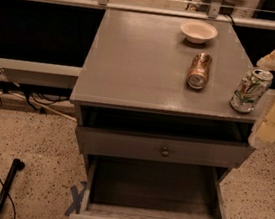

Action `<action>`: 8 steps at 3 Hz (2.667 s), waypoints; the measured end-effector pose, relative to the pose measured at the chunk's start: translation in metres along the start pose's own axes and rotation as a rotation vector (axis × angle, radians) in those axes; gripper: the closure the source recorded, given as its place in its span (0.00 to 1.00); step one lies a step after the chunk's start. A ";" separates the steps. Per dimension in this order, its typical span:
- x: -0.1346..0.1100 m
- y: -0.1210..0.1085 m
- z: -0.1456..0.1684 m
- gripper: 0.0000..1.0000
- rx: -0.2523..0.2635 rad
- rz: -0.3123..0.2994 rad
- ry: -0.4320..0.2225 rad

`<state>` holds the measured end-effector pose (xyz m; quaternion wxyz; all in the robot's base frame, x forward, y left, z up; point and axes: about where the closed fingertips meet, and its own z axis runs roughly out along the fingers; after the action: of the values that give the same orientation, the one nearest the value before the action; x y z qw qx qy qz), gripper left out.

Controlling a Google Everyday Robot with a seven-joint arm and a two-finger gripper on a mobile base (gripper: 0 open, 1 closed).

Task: Place orange can into middle drawer

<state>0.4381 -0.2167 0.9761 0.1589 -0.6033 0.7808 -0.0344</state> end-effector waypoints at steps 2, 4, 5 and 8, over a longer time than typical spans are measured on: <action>-0.009 -0.021 0.005 0.00 0.002 -0.086 -0.017; -0.073 -0.105 0.037 0.00 0.102 -0.554 0.033; -0.075 -0.110 0.037 0.00 0.119 -0.618 0.047; -0.074 -0.198 0.072 0.00 0.109 -0.926 0.056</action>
Offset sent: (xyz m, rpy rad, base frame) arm 0.0713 0.0102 0.0034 -0.0310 -0.0369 0.2716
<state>0.6599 -0.1892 0.9718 0.1371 -0.8779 0.4304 -0.1589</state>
